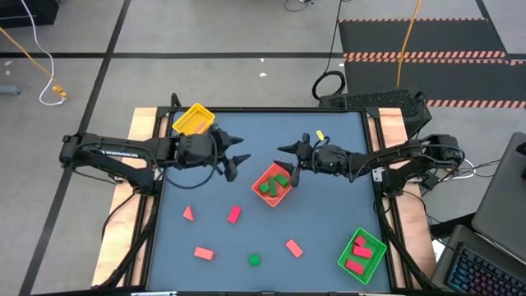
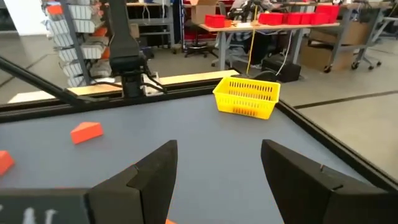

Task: Sort & place blocks by color
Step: Put the orange block into the yellow bin

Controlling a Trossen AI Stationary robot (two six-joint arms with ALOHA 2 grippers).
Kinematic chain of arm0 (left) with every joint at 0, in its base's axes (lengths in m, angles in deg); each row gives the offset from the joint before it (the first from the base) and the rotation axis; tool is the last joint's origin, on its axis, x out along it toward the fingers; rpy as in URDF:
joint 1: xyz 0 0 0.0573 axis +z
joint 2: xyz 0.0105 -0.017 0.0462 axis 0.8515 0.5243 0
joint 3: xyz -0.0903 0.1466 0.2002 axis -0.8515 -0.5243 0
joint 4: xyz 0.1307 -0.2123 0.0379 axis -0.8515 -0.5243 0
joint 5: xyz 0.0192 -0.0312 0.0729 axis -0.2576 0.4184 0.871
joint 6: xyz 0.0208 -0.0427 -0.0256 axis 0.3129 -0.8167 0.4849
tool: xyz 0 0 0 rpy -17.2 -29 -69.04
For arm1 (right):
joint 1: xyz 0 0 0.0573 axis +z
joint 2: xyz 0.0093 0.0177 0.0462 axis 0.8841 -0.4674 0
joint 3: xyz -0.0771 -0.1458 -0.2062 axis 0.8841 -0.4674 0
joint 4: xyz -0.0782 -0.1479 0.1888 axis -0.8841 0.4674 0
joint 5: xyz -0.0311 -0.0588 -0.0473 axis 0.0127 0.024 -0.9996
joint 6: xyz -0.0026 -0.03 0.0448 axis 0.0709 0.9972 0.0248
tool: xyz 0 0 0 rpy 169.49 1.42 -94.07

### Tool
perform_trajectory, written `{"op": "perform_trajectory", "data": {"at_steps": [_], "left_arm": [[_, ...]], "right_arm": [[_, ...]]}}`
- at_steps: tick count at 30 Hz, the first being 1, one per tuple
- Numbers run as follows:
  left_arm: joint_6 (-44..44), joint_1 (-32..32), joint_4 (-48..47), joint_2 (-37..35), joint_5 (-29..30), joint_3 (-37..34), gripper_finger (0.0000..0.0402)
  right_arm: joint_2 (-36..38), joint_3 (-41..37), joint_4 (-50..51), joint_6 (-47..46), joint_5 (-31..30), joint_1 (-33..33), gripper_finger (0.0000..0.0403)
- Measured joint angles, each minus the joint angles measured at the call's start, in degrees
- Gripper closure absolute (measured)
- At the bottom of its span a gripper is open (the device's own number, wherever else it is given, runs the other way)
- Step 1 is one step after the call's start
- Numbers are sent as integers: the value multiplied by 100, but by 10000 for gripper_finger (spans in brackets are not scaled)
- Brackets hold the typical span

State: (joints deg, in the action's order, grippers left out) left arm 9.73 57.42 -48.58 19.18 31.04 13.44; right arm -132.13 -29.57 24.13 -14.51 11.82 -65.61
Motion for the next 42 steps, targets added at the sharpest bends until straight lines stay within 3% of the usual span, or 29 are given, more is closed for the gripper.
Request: {"op": "perform_trajectory", "data": {"at_steps": [8,12,18,24,32,39,42], "left_arm": [[-2340,-111,-2586,111,64,0,119],[-3512,-117,-3790,289,-532,-4,119],[-4471,-336,-4751,583,-1387,-2,119],[-5304,-623,-5648,921,-1697,-2,119],[-6043,-1081,-5774,1236,-2083,-2,119],[-6493,-1401,-5757,1370,-2430,-152,119],[-6765,-1620,-5339,1358,-2740,-373,119]], "right_arm": [[77,-1,93,372,2,5,179],[253,-3,175,467,3,5,179],[818,-3,434,681,2,8,179],[1544,-1,970,1040,-29,8,179],[2210,-1,1500,1308,-82,4,179],[2447,-3,1841,1377,-672,1,179],[2464,-3,1924,1444,-761,1,179]]}}
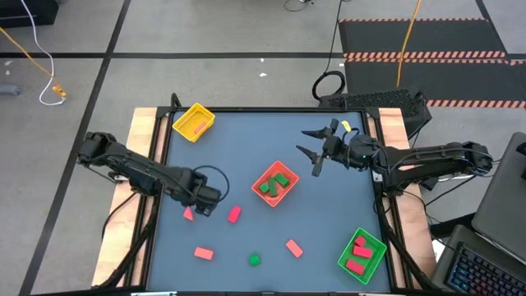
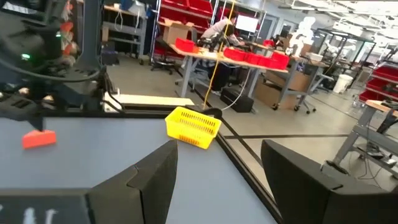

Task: Sort & place blocks by color
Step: Put the orange block into the yellow bin

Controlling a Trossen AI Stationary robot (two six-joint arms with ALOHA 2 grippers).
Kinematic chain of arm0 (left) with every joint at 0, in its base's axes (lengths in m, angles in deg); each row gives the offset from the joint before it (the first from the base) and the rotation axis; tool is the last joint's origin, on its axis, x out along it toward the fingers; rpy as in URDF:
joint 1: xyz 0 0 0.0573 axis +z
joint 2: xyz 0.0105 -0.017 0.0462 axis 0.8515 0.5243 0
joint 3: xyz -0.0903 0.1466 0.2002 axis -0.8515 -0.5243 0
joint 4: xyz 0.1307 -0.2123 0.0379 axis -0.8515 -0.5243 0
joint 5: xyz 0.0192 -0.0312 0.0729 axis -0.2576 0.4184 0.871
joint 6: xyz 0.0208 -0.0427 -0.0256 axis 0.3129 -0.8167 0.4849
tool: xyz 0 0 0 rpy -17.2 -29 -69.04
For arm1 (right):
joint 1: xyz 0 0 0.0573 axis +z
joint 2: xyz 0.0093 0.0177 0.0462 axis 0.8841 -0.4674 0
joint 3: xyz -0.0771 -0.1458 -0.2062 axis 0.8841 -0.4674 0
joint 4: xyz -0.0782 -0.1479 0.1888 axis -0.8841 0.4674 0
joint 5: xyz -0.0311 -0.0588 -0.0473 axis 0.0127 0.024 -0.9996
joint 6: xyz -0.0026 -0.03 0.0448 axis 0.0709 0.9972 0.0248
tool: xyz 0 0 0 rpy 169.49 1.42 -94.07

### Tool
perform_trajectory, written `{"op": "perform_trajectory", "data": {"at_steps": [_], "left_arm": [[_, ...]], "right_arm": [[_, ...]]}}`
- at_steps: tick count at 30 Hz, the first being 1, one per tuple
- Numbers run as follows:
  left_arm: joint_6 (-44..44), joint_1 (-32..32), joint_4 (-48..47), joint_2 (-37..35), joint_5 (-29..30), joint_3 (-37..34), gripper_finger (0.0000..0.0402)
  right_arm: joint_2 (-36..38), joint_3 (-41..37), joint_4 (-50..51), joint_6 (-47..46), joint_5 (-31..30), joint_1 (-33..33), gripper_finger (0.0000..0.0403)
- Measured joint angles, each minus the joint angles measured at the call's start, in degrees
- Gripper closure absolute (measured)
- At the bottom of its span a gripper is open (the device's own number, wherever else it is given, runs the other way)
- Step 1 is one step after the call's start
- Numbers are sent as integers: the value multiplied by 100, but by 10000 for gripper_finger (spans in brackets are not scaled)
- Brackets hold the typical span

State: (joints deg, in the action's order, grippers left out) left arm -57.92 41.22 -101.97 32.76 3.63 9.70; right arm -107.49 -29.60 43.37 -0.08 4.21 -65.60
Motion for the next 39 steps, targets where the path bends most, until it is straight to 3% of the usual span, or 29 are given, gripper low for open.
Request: {"op": "perform_trajectory", "data": {"at_steps": [6,12,25,34,39], "left_arm": [[-726,-458,790,-7,-312,-527,119],[-1132,-635,829,-7,-367,-699,119],[-1162,-661,2057,-9,-343,-1529,119],[-1049,-635,2103,-11,-342,-1581,121],[-935,-634,2094,-11,-512,-1583,159]], "right_arm": [[57,2,-47,60,7,2,179],[80,2,-121,210,9,2,179],[82,2,-228,232,11,2,179],[81,2,-39,206,3,2,179],[80,2,-33,162,0,2,179]]}}
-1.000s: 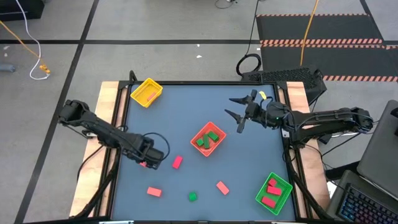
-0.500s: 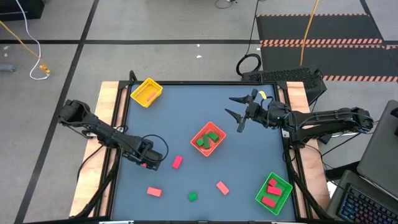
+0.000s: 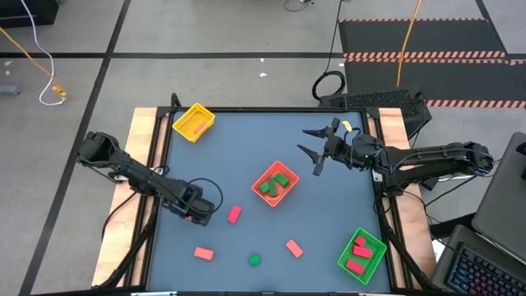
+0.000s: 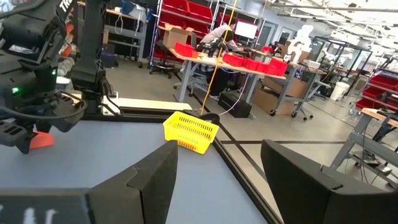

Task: Sort & place blocks by color
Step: Put the orange block into the yellow bin

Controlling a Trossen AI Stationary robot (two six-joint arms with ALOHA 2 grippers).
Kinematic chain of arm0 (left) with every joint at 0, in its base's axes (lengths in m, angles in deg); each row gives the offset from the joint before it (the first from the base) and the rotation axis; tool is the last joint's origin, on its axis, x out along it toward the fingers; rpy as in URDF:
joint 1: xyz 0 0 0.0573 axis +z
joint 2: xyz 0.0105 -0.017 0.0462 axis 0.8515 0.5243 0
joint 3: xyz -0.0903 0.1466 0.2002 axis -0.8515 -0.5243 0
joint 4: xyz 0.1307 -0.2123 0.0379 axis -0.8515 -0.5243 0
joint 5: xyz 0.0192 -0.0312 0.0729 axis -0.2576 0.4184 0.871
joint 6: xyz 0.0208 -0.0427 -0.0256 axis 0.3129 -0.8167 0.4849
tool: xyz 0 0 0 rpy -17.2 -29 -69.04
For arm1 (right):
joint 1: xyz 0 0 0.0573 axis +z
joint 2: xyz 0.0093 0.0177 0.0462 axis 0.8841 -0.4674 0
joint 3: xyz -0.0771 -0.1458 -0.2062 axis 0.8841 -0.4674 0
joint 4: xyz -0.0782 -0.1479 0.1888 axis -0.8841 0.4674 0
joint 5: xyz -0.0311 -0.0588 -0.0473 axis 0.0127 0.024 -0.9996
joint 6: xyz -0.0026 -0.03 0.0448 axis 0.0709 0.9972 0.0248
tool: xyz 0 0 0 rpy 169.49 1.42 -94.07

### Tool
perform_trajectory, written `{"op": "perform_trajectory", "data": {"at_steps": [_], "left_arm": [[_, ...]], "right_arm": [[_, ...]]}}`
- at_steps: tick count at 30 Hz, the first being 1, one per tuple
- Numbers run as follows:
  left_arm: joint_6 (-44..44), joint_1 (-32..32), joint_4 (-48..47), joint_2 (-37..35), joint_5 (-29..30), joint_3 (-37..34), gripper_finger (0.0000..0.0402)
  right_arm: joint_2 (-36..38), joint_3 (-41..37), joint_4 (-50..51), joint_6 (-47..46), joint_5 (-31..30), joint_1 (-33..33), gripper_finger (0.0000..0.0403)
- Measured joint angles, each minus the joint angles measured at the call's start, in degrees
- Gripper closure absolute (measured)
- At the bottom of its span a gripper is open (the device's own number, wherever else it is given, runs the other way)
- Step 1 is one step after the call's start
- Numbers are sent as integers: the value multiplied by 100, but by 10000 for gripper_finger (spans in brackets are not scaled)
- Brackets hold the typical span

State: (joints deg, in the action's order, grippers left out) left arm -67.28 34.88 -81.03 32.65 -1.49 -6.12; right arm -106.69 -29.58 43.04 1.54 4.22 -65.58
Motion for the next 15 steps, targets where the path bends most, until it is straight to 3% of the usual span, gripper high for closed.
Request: {"op": "perform_trajectory", "data": {"at_steps": [7,15], "left_arm": [[261,88,-8,0,-30,90,278],[990,603,-44,0,-50,101,305]], "right_arm": [[0,0,3,-2,-9,0,179],[0,0,2,13,-11,0,179]]}}
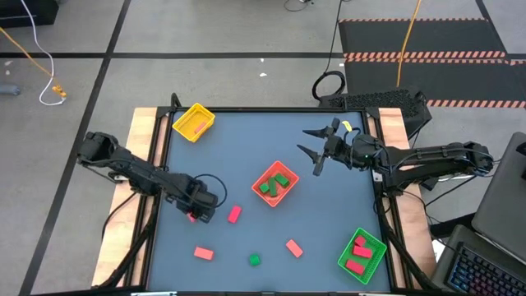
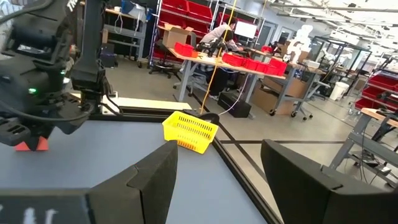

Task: Sort & place blocks by color
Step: Put the orange block into the yellow bin

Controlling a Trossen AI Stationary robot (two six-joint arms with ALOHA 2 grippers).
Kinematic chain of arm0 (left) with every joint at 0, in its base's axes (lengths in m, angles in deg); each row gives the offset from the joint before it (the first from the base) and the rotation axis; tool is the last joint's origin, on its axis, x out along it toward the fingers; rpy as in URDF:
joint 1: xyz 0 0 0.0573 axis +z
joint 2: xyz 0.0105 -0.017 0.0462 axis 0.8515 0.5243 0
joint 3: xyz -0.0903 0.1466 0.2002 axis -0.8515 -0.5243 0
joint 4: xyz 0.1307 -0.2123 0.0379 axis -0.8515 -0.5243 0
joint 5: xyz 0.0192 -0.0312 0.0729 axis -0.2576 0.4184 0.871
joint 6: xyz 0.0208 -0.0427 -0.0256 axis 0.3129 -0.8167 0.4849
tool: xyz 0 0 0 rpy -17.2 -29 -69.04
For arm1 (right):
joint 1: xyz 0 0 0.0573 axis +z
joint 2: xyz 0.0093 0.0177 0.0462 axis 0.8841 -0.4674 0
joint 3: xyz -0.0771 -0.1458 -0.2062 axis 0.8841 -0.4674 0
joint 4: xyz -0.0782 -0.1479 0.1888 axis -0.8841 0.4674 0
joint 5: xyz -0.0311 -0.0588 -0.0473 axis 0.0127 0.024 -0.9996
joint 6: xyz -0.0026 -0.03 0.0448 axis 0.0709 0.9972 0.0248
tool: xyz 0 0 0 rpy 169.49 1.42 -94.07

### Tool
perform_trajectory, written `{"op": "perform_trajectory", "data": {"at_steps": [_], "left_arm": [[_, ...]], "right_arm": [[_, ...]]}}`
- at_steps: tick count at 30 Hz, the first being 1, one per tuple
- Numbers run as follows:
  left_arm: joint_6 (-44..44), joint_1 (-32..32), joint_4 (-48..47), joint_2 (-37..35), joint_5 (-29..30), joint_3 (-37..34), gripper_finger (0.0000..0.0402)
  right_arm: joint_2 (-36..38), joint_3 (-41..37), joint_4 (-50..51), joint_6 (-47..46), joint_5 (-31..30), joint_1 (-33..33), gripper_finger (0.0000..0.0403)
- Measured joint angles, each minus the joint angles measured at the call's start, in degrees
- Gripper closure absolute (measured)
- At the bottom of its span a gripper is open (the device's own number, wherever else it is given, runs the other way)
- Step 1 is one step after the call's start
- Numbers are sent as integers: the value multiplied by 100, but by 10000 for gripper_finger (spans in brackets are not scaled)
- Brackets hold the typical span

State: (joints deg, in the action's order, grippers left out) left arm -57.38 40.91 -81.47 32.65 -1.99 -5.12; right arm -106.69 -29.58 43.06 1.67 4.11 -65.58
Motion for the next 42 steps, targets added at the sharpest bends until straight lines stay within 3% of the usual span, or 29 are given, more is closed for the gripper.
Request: {"op": "perform_trajectory", "data": {"at_steps": [7,17,25,28,33,42], "left_arm": [[1467,1147,-772,2,649,586,312],[3628,2994,-2495,0,2286,2567,328],[5127,4743,-2628,-2,3474,3841,329],[5590,5414,-2548,-2,3809,3939,329],[6029,6333,-2029,3,3875,3743,329],[6297,6775,-1473,285,3527,3095,329]], "right_arm": [[0,0,-44,27,-2,0,179],[0,0,-15,29,-2,0,179],[0,0,-7,29,-2,0,179],[0,0,1,31,-2,0,179],[0,0,1,31,-2,0,179],[0,0,4,55,-2,0,179]]}}
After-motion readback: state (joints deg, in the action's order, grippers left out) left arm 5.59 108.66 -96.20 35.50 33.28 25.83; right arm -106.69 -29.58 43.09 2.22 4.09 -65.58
